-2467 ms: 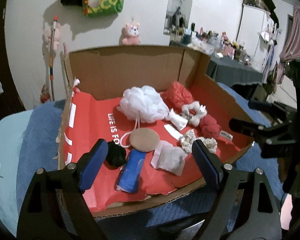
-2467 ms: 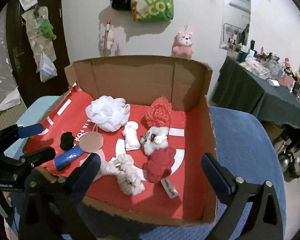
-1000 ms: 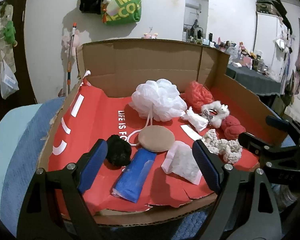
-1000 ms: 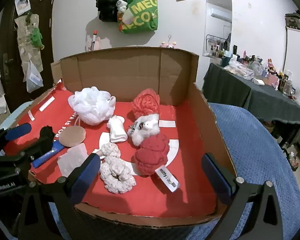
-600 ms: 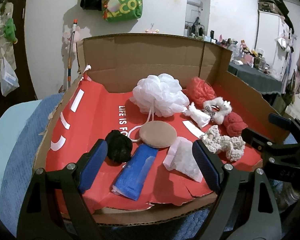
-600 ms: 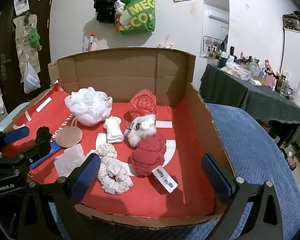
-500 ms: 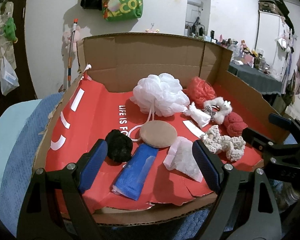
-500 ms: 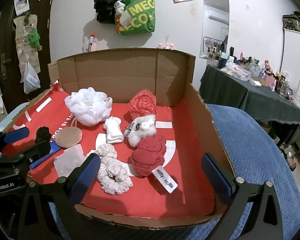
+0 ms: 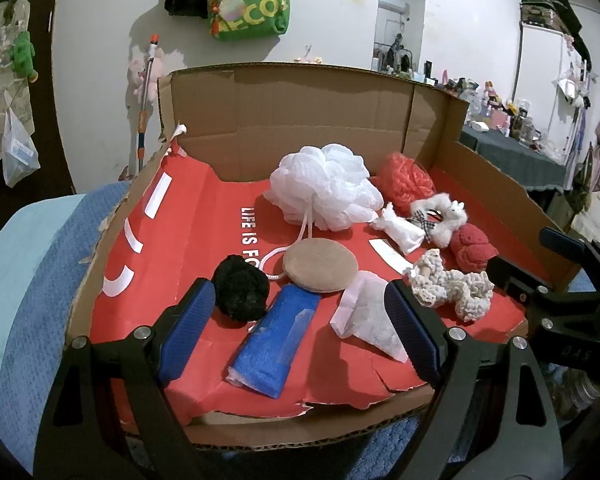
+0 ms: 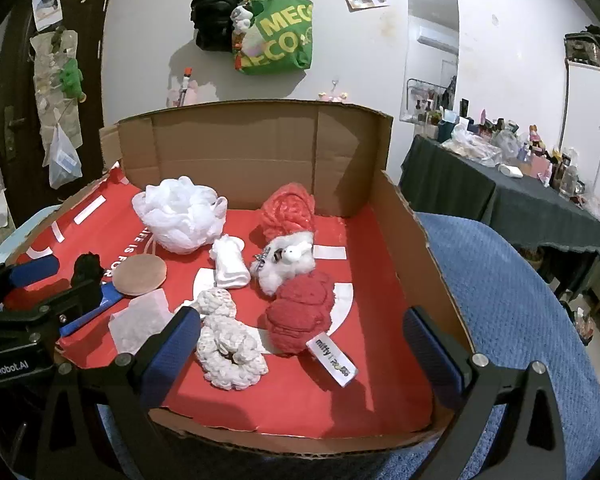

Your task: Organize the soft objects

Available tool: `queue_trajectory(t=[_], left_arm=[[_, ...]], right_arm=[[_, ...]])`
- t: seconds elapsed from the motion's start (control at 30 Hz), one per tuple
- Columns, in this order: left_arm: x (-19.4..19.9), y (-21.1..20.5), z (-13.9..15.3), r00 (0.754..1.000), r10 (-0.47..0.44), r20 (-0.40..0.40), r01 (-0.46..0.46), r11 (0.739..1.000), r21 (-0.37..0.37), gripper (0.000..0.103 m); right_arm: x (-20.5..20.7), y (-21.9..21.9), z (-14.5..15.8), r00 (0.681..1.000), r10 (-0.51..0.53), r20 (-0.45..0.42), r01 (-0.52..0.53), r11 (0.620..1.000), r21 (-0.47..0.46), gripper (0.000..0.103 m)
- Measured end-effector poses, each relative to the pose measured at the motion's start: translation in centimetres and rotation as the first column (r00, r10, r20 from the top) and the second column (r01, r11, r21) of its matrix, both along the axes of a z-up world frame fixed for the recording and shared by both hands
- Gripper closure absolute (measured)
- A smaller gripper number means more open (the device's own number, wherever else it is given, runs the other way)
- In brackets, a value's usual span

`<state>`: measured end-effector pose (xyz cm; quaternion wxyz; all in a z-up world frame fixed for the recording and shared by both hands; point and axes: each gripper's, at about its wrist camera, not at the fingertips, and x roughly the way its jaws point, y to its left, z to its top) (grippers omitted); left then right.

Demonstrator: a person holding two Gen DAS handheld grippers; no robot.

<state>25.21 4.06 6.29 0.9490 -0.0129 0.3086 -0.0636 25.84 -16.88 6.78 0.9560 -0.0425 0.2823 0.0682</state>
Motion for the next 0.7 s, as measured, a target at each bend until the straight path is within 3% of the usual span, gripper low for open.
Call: queue_trajectory(t=[0.7], left_arm=[[0.09, 0.07, -0.14, 1.000, 0.002, -0.013, -0.002, 1.000, -0.003, 0.016]], right_arm=[[-0.06, -0.18, 0.05, 1.000, 0.001, 0.000, -0.001, 1.000, -0.007, 0.000]])
